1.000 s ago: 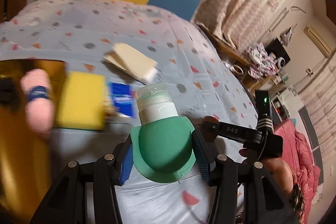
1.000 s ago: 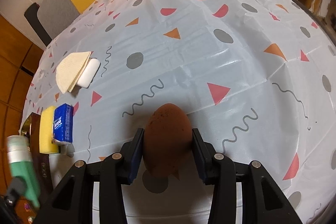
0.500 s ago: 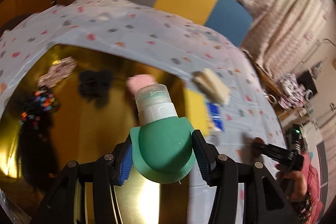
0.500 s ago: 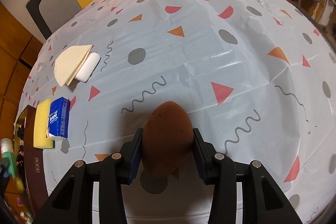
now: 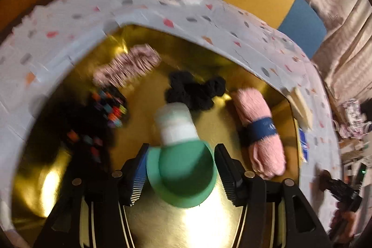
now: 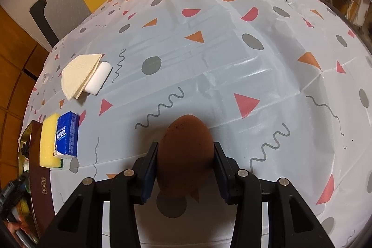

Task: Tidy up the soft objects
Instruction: 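Carry the green sponge over the tray and release it with the left tool, then lower the brown sponge into the tray and open the right tool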

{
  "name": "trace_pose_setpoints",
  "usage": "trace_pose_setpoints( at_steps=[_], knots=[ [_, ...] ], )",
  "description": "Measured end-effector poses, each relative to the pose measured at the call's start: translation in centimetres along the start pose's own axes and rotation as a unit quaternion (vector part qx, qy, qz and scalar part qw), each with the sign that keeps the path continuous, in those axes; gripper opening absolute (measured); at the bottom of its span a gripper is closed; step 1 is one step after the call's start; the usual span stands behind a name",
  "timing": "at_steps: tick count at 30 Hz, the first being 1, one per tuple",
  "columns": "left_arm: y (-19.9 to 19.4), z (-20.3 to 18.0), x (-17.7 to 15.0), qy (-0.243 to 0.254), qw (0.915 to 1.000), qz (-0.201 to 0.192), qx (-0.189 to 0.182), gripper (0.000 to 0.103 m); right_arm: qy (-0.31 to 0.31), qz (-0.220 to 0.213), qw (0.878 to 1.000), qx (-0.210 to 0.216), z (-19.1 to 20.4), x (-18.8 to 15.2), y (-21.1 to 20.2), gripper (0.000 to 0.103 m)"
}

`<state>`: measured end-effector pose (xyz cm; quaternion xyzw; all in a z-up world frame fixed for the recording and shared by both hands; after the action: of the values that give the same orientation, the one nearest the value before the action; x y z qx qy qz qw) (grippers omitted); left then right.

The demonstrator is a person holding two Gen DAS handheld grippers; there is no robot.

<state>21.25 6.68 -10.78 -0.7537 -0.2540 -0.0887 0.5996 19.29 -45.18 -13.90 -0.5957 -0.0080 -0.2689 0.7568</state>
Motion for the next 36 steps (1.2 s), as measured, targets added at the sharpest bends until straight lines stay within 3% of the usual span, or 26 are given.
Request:
trace_pose_setpoints(
  at_steps=[1, 3, 5, 12, 17, 22, 30, 36],
  knots=[
    [-0.2, 0.1, 0.1, 0.003, 0.9999, -0.005, 0.013, 0.068, -0.001, -0.001, 1.000, -0.001, 0.0, 0.0, 0.0, 0.045],
    [-0.9, 0.1, 0.1, 0.002, 0.9998, -0.015, 0.016, 0.069, -0.003, -0.002, 1.000, -0.001, 0.1, 0.0, 0.0, 0.046],
    [-1.9, 0.1, -0.3, -0.003, 0.9995, -0.030, -0.005, 0.069, -0.008, -0.004, 1.000, -0.001, 0.3, -0.1, 0.0, 0.050],
    [-4.3, -1.1, -2.3, 0.006, 0.9968, -0.055, -0.058, 0.069, -0.042, -0.010, 0.999, -0.020, 1.3, -0.3, 0.3, 0.051],
    [-5.8, -2.8, -3.8, 0.042, 0.9933, -0.073, -0.079, 0.069, -0.047, -0.017, 0.999, -0.019, 1.4, -0.4, -0.1, 0.046],
    [-6.8, -3.9, -5.0, 0.085, 0.9880, -0.087, -0.095, 0.069, -0.061, -0.049, 0.997, 0.011, 3.1, -1.2, -1.3, 0.045],
    [-8.1, -4.2, -6.5, 0.125, 0.9807, -0.107, -0.106, 0.069, -0.100, -0.042, 0.991, 0.075, 8.8, -5.2, -2.5, 0.045],
    [-8.2, -3.1, -7.7, 0.096, 0.9827, -0.104, -0.120, 0.069, -0.189, -0.034, 0.974, 0.118, 17.2, -7.5, -4.1, 0.045]
  ],
)
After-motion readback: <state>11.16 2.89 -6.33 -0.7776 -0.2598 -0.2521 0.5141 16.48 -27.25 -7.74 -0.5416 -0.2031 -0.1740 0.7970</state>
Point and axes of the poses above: each gripper's, at about its wrist camera, not at the fingertips, and y roughly the way its jaws point, z to its left, x to its top, the point moved 3 cm from there along y, roughly the way its jaws point, and after that the axes turned 2 degrees about z, right-handed, at the moved point
